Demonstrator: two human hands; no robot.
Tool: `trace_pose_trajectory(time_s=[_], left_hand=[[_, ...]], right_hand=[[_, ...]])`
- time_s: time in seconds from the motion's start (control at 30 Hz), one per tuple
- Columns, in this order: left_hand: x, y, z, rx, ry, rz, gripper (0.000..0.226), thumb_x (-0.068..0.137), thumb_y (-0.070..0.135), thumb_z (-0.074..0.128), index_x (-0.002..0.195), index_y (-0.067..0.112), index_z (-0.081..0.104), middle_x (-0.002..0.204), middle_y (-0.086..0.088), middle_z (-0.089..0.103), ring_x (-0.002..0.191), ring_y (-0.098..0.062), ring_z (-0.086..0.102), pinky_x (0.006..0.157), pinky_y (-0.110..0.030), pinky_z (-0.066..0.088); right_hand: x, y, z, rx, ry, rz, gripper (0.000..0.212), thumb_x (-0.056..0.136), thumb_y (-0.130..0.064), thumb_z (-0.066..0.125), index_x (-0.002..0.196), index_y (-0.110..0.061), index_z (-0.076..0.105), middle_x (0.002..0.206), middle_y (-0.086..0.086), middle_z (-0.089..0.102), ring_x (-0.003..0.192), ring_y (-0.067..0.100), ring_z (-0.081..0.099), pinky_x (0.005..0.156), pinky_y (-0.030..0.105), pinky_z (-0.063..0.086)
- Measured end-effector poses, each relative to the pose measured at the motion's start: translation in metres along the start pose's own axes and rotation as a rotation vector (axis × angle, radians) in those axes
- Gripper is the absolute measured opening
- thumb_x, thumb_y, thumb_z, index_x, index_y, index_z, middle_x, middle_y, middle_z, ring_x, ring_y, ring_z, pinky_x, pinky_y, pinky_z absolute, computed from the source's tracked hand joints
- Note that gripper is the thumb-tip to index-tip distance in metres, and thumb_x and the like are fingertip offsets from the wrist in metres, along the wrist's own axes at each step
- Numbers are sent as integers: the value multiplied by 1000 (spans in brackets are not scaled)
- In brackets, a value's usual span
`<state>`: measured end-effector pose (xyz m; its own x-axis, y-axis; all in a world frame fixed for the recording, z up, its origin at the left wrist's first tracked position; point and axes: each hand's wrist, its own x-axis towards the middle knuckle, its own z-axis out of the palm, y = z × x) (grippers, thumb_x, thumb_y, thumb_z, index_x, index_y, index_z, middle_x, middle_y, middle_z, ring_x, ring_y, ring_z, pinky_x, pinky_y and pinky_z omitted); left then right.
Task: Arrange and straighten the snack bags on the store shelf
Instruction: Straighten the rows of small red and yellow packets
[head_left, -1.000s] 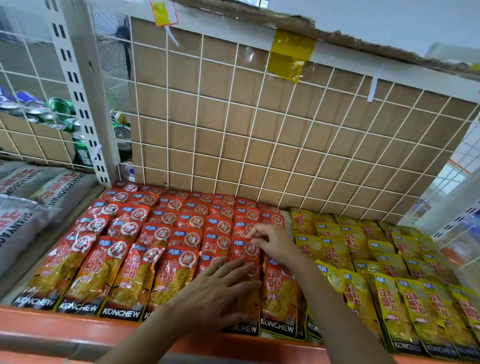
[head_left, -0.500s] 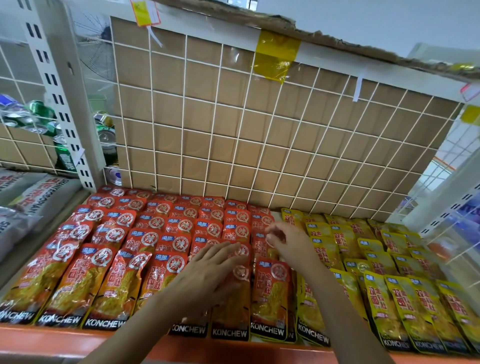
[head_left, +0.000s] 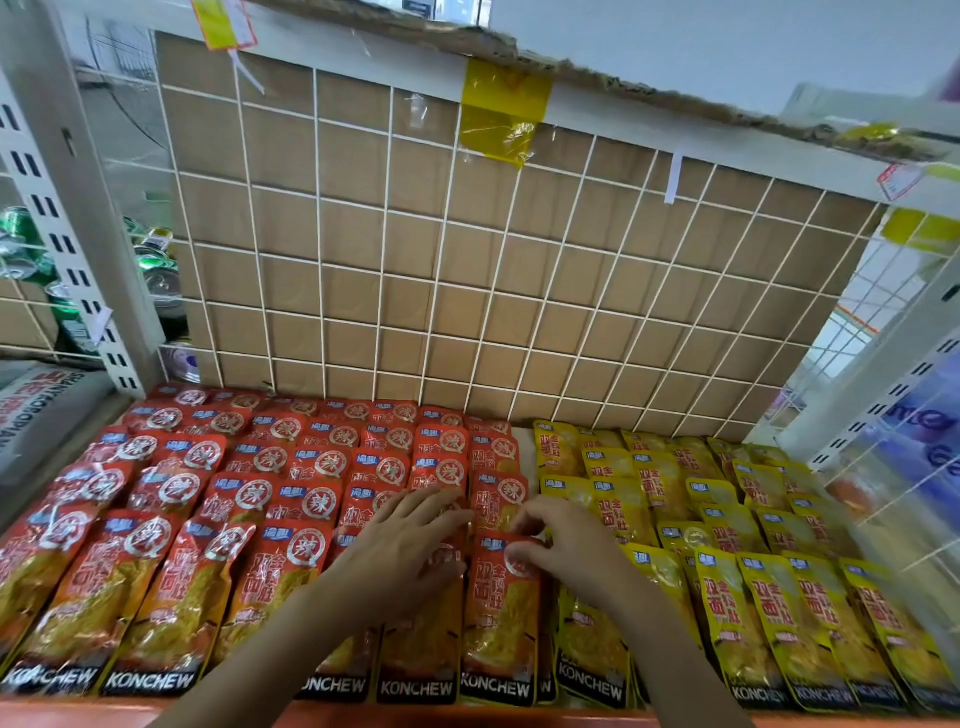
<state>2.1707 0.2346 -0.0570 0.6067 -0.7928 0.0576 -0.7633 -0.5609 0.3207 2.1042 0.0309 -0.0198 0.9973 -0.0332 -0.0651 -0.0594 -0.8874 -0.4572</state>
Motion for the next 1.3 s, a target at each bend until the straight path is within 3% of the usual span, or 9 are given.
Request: trace_pose_trajectory(time_s=[0.1, 0.2, 0.37, 0.5, 0.6, 0.97, 1.1, 1.2, 1.3], left_hand=[[0, 3, 1, -30, 28, 26, 83, 75, 77, 3, 142, 35, 28, 153, 11, 18, 137, -2, 2, 116, -32, 2], [2, 14, -2, -21, -37, 26, 84, 71, 76, 10, 145, 36, 20, 154, 15, 11, 133, 3, -9, 109, -24, -12], [9, 28, 1, -5, -99, -7, 81, 76, 74, 30, 145, 36, 15, 154, 16, 12, 141, -4, -3, 108, -26, -13], [13, 33, 8, 31, -92, 20, 92, 66, 81, 22, 146, 37, 9, 154, 15, 12, 142, -6, -1, 110, -28, -13], [14, 39, 11, 20, -112, 17, 96, 67, 80, 31, 147, 32, 8, 154, 13, 10, 142, -6, -1, 112, -30, -14], [10, 40, 7, -181, 1, 20, 97, 59, 80, 44, 138, 30, 20, 141, 19, 28, 125, 11, 8, 116, -23, -6], [10, 40, 10, -157, 31, 37, 99, 60, 82, 42, 141, 35, 8, 147, 20, 18, 130, 11, 2, 110, -16, -15], [11, 40, 11, -58, 31, 37, 101, 61, 84, 41, 137, 40, -7, 147, 24, -9, 134, 6, -13, 111, -22, -17], [11, 40, 11, 46, 55, 29, 95, 63, 85, 36, 139, 38, 3, 149, 19, -11, 136, 2, -14, 113, -32, -15]], right_hand=[[1, -1, 4, 5, -2, -13, 16, 83, -35, 64, 92, -22, 61, 93, -11, 53, 91, 6, 51, 79, 20, 42], [2, -1, 4, 13, -15, -16, 12, 88, -31, 59, 94, -22, 62, 96, -10, 57, 91, 6, 53, 79, 21, 44], [3, 6, -3, -30, -66, 15, 19, 92, -21, 52, 108, -22, 63, 115, -8, 61, 108, 10, 53, 90, 25, 43], [3, 11, -4, -64, -108, 34, 27, 92, -15, 51, 115, -25, 61, 124, -7, 58, 115, 11, 51, 94, 26, 40], [3, 12, -6, -70, -148, 30, 30, 91, -13, 52, 117, -25, 60, 126, -5, 57, 117, 13, 50, 96, 27, 41], [4, 13, -10, 128, -50, -3, 11, 88, -18, 60, 96, -23, 66, 91, -14, 60, 88, 4, 57, 81, 25, 49], [9, 14, -11, 129, 9, -1, 8, 86, -18, 62, 92, -21, 66, 87, -9, 63, 77, 3, 57, 73, 20, 47], [18, 16, -10, 128, 30, 15, 7, 85, -19, 64, 92, -20, 66, 89, -8, 62, 77, 6, 56, 73, 23, 46], [28, 17, -10, 117, 65, 41, 9, 84, -18, 65, 93, -18, 67, 89, -7, 61, 77, 8, 55, 73, 25, 47]])
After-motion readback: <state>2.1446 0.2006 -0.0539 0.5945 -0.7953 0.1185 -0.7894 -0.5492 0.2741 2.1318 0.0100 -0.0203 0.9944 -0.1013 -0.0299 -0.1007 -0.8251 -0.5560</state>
